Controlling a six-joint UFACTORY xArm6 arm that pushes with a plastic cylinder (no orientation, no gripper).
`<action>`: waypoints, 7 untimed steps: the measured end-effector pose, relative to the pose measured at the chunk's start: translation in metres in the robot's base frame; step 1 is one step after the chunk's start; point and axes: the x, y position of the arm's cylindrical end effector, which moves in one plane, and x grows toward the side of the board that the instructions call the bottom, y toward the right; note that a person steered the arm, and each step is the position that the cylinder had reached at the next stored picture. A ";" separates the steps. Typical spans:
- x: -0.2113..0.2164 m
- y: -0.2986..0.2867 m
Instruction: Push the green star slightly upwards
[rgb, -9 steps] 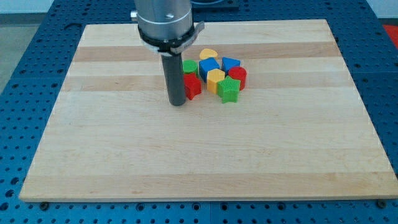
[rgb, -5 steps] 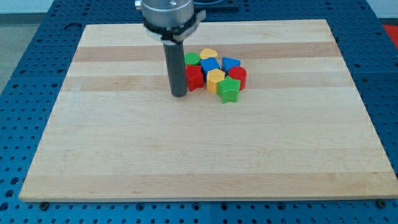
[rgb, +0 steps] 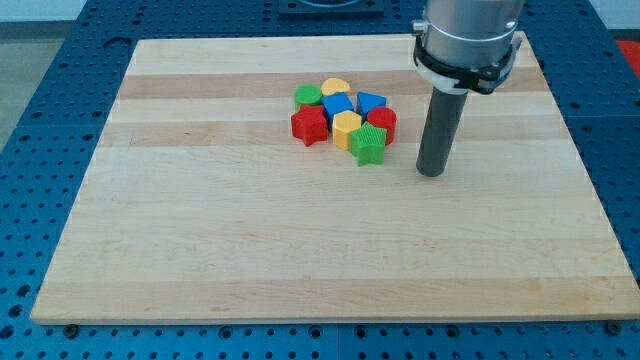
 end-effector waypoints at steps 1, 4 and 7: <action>-0.001 -0.011; -0.022 -0.036; -0.025 -0.056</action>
